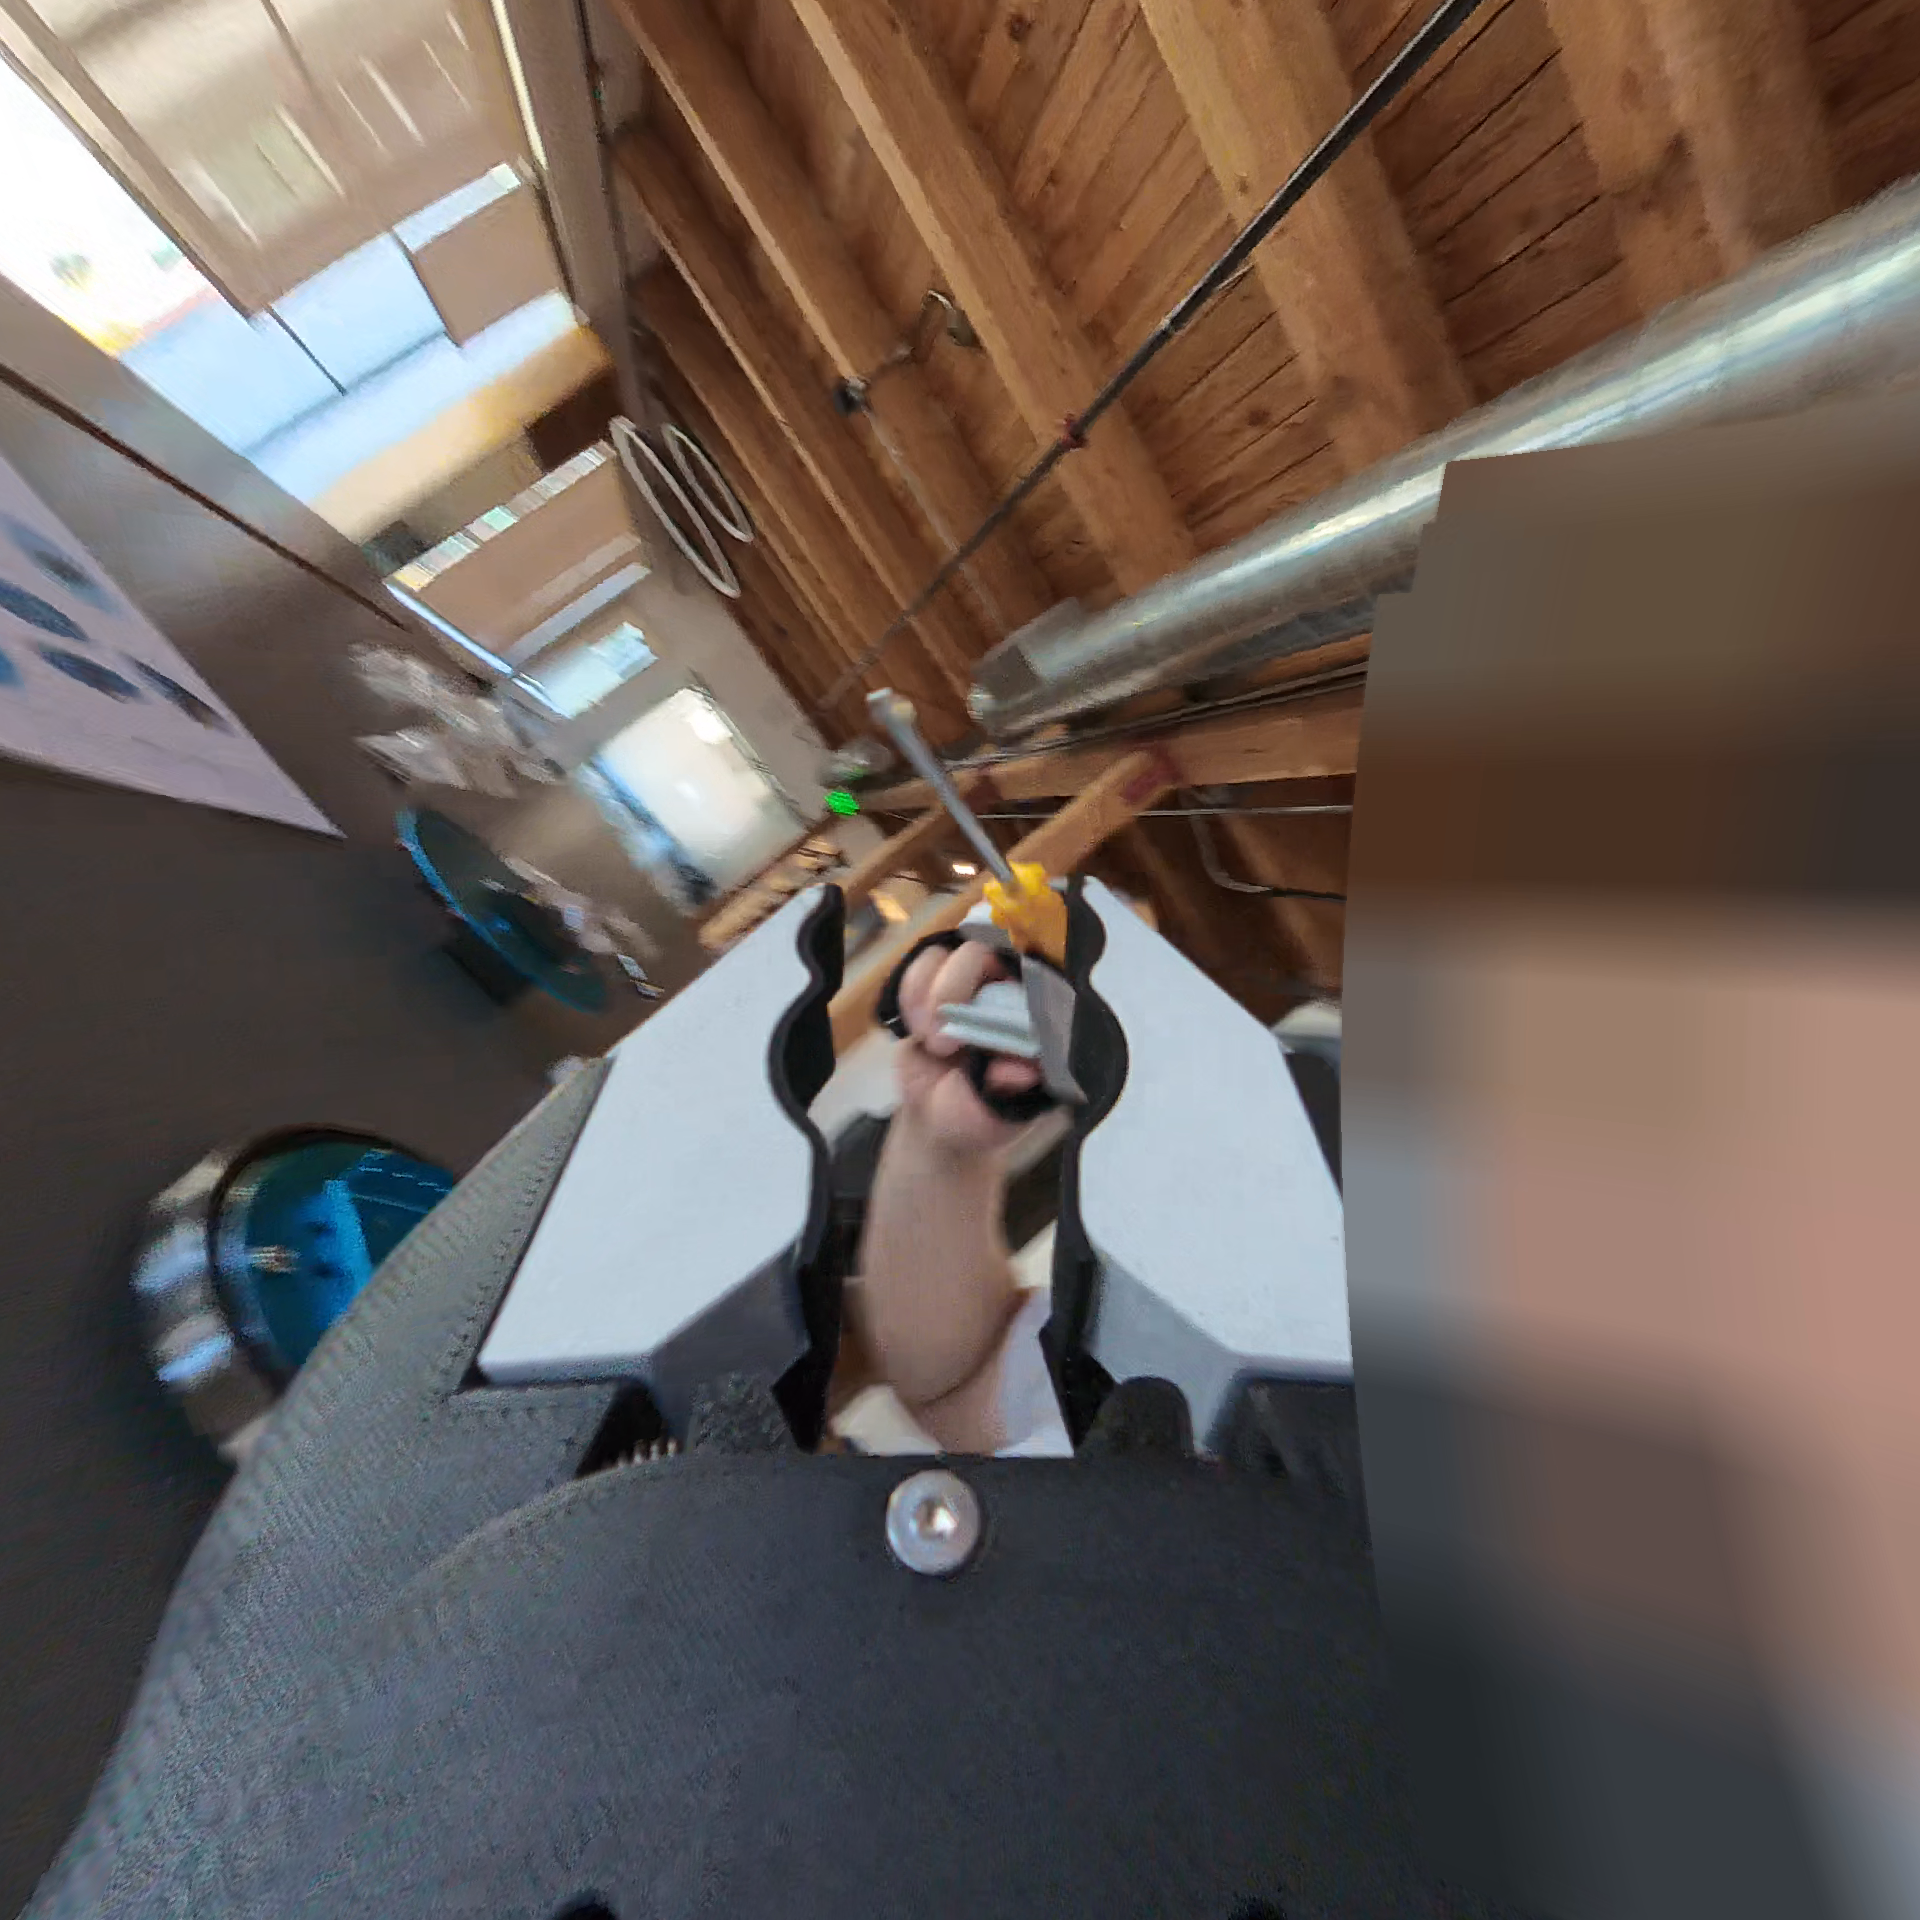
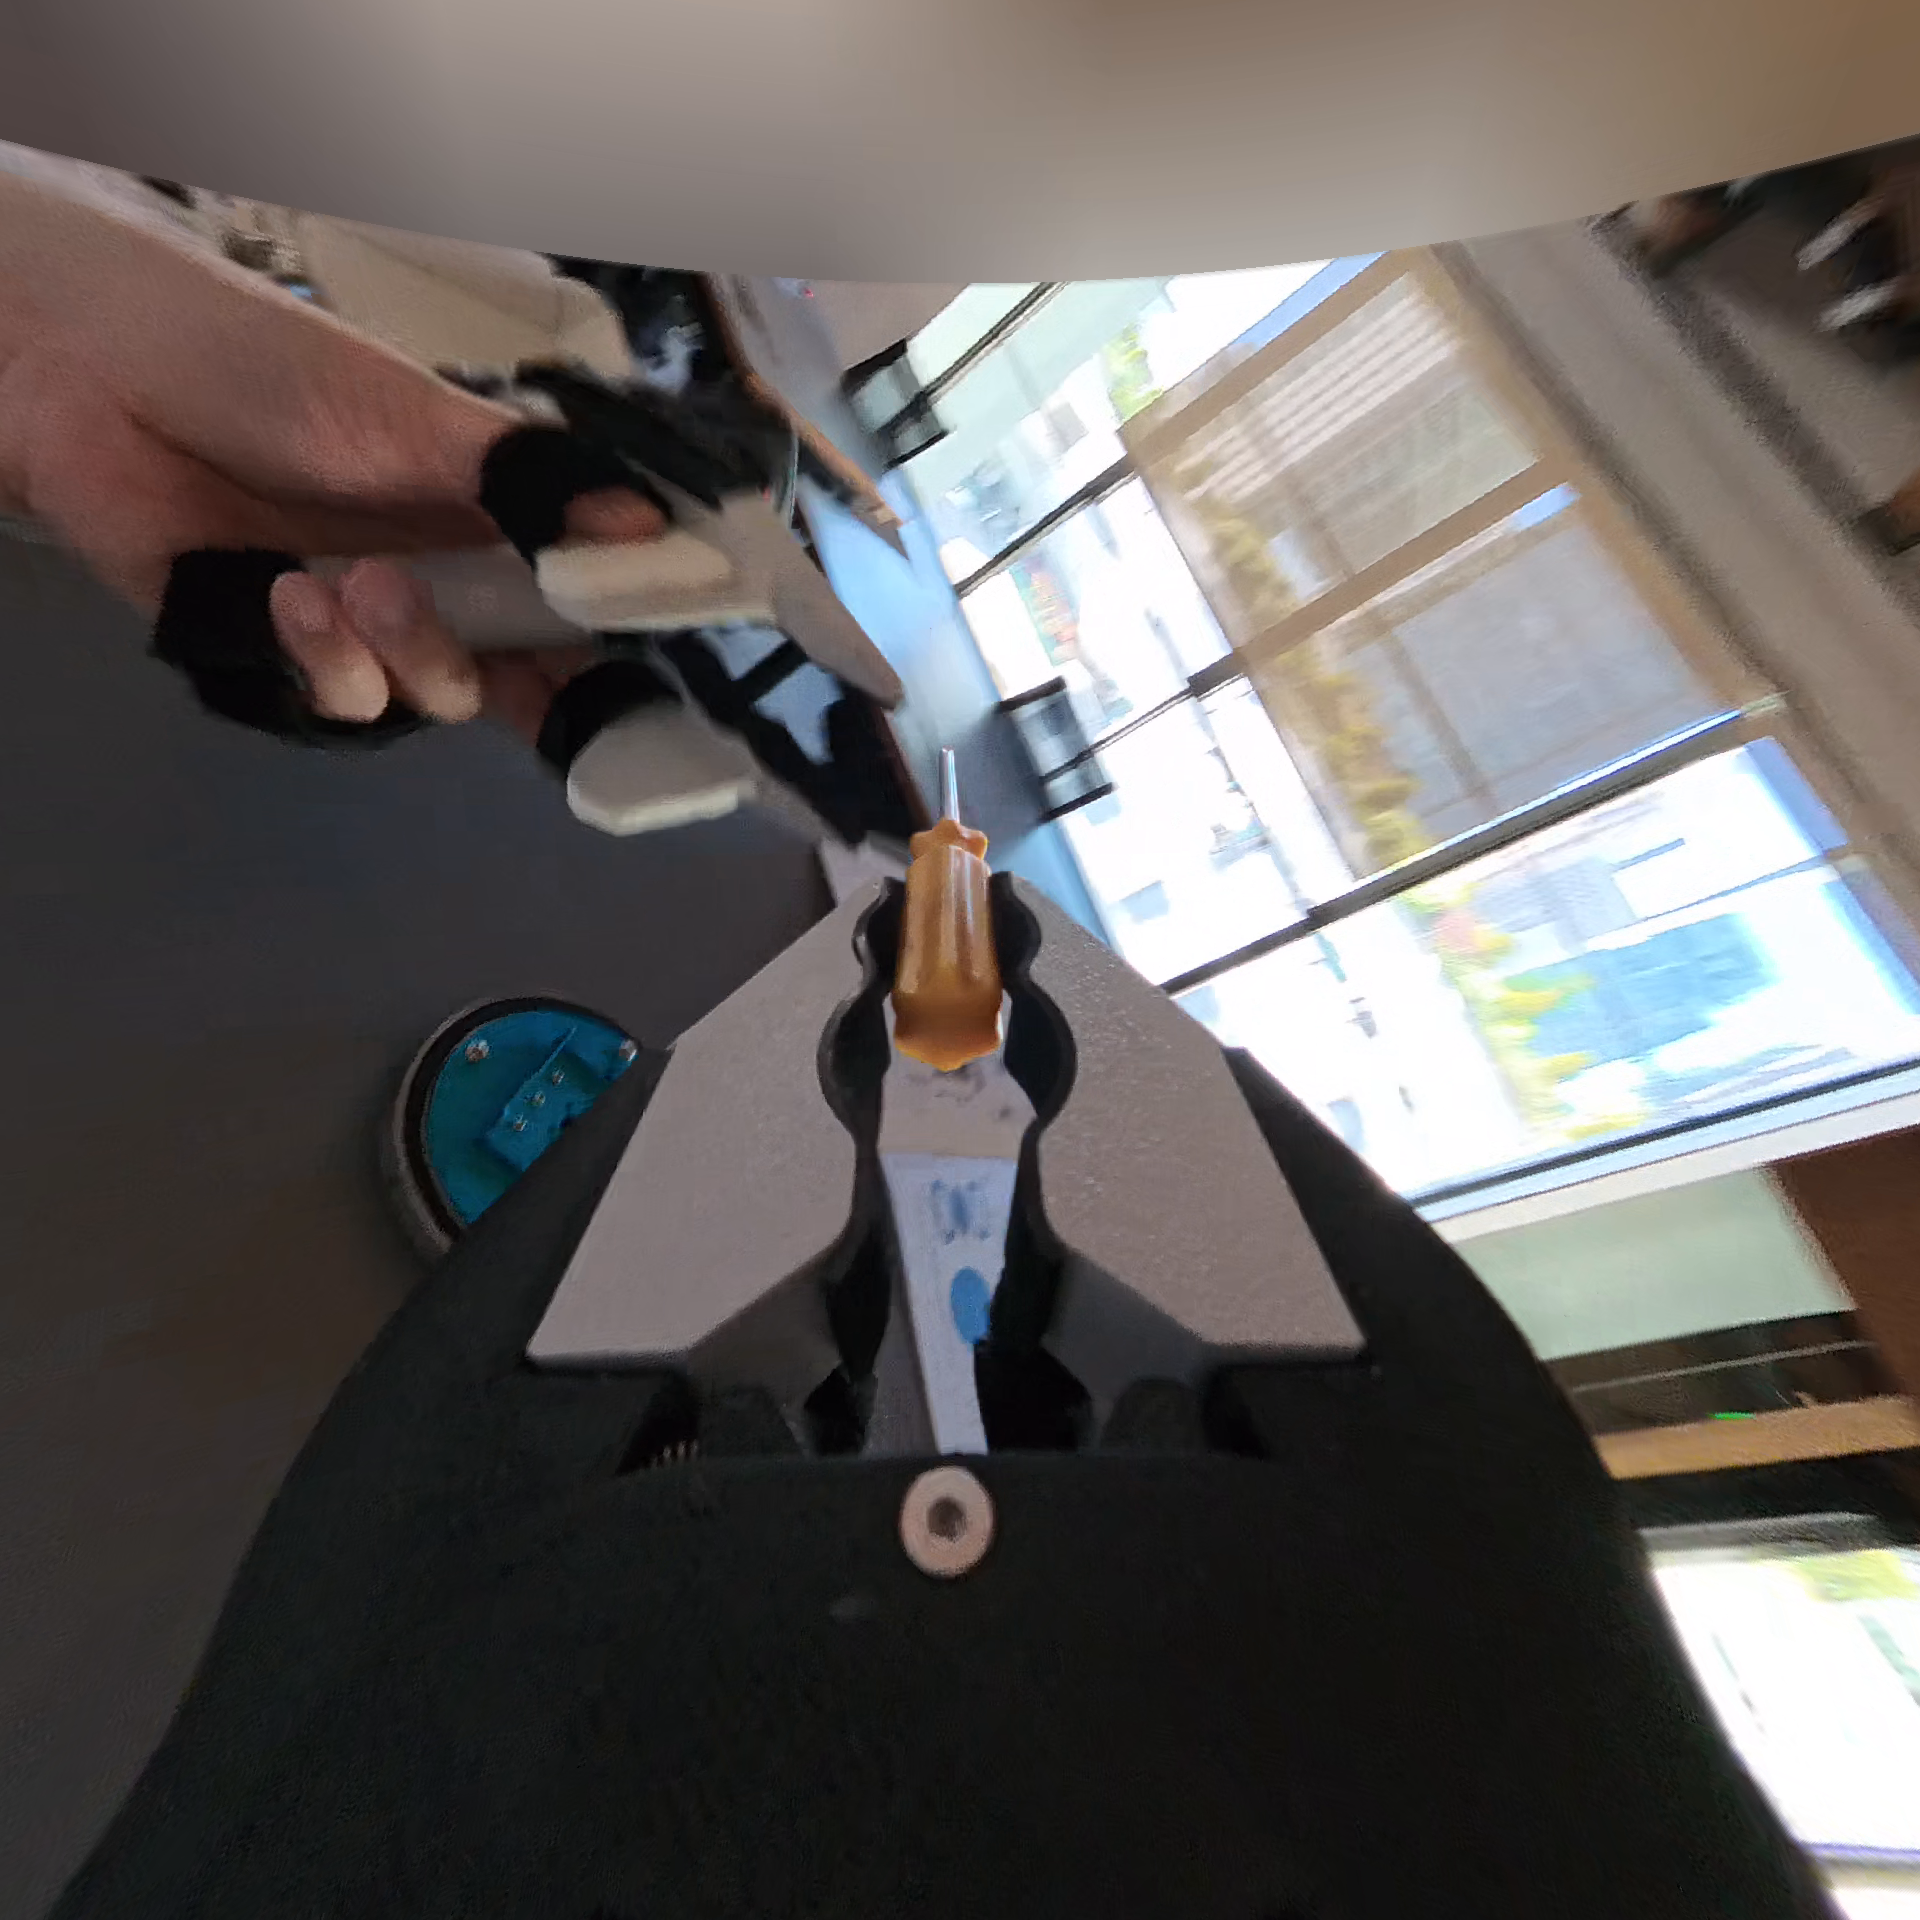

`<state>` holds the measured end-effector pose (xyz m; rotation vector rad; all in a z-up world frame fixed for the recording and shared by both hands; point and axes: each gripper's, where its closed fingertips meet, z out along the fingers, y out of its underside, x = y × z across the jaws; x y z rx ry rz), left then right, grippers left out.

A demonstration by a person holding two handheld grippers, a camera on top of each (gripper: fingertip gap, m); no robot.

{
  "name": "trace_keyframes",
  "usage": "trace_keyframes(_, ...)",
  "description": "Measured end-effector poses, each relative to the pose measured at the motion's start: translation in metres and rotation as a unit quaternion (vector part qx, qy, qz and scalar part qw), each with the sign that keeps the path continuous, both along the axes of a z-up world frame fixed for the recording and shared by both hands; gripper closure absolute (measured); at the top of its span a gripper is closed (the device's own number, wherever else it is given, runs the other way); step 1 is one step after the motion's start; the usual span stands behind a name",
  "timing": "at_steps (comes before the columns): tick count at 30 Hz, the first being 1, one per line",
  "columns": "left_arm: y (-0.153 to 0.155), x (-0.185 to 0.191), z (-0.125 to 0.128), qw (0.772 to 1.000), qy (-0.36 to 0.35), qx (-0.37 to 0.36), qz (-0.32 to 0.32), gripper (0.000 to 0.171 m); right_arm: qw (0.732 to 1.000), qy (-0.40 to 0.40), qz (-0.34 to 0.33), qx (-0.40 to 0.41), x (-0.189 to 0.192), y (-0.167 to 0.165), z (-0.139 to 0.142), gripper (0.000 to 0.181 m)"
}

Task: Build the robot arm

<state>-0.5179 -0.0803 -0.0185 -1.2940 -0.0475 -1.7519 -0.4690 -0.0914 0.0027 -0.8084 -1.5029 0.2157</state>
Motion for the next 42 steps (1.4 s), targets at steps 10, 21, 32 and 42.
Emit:
trace_keyframes(10,-0.025,-0.012,-0.088,0.865,0.486,0.064,0.109,0.103,0.895,-0.399,0.115,-0.161,0.001,0.044,-0.033,0.165)
trace_keyframes(21,-0.018,0.018,-0.136,0.804,0.591,0.056,0.034,0.097,0.807,-0.553,0.186,-0.09,-0.02,0.036,-0.069,0.165)
trace_keyframes(32,-0.011,0.021,-0.136,0.811,0.582,0.05,0.031,0.104,0.792,-0.569,0.2,-0.091,-0.029,0.035,-0.075,0.165)
trace_keyframes(42,-0.009,0.019,-0.132,0.82,0.569,0.052,0.031,0.107,0.786,-0.578,0.2,-0.092,-0.032,0.037,-0.073,0.165)
